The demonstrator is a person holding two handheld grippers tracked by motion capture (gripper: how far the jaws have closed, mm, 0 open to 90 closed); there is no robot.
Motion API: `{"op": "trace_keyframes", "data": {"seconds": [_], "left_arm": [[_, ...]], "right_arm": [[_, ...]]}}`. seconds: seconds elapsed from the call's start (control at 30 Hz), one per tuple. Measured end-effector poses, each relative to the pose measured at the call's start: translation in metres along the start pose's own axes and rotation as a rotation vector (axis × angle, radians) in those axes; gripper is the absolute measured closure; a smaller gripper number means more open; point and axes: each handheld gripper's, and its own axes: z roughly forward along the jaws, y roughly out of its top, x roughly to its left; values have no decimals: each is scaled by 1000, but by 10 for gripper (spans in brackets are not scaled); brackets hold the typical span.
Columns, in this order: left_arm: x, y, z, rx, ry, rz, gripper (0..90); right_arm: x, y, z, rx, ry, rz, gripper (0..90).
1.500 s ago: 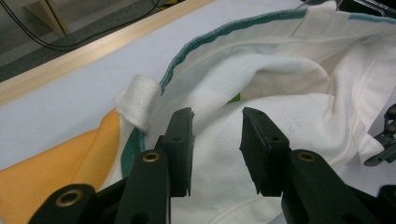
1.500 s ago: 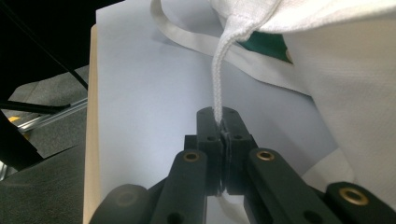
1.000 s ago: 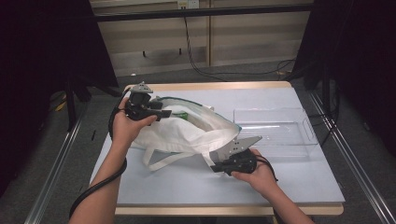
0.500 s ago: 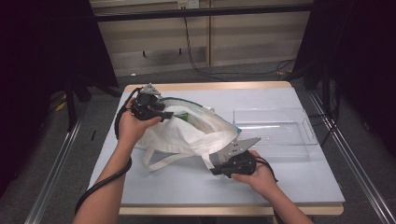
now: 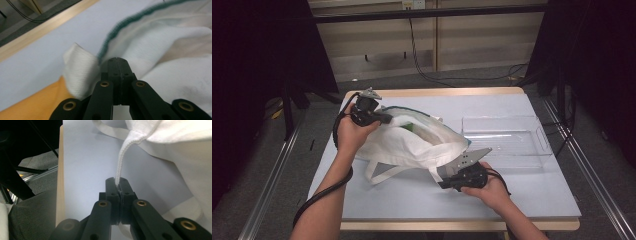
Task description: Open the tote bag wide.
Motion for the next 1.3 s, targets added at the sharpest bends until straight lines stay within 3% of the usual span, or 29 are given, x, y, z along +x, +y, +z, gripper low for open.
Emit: {"op": "trace_keyframes", "data": {"seconds": [0.07, 0.3, 0.33, 0.5, 0.6, 0.67, 0.73, 0.8, 0.97, 1.0, 1.07, 1.13, 1.2, 1.23, 1.3], "left_arm": [[2, 0, -1, -14, -17, -19, 900], [-2, 3, -1, -44, -39, 13, 900], [-3, 4, 0, -68, -46, -3, 900], [-10, 5, 9, -53, -33, 75, 664], [-12, 4, 14, -57, -45, 58, 570], [-12, 3, 18, -46, -50, 67, 483], [-13, 3, 22, -9, -45, 114, 401], [-14, 3, 25, -21, -41, 96, 372], [-17, 4, 28, 25, -5, 124, 441], [-18, 4, 28, 48, -2, 134, 519], [-20, 5, 30, 52, 3, 127, 583], [-20, 6, 32, 55, -4, 132, 712], [-22, 8, 34, 60, -11, 106, 833], [-22, 9, 33, 66, -7, 112, 854], [-19, 11, 29, 44, -22, 71, 880]], "right_arm": [[-1, -2, 0, -6, 2, 5, 883], [-1, -1, -1, -7, 8, 5, 883], [-1, -2, -1, -7, 4, 4, 883], [-1, -2, -2, -12, 12, 10, 883], [-1, -1, -2, -8, 20, 13, 883], [-2, 0, -2, -8, 21, 11, 883], [-2, 1, -2, -14, 23, 11, 883], [-2, 1, -2, -13, 26, 8, 883], [0, 0, -1, 4, 39, 6, 884], [0, 0, -1, 4, 41, 1, 884], [0, 0, 0, 7, 41, -8, 884], [0, -1, -1, 7, 41, -4, 884], [0, -1, -1, 12, 41, -4, 884], [0, -1, -1, 12, 40, -4, 884], [0, -3, -1, 18, 41, -1, 884]]}}
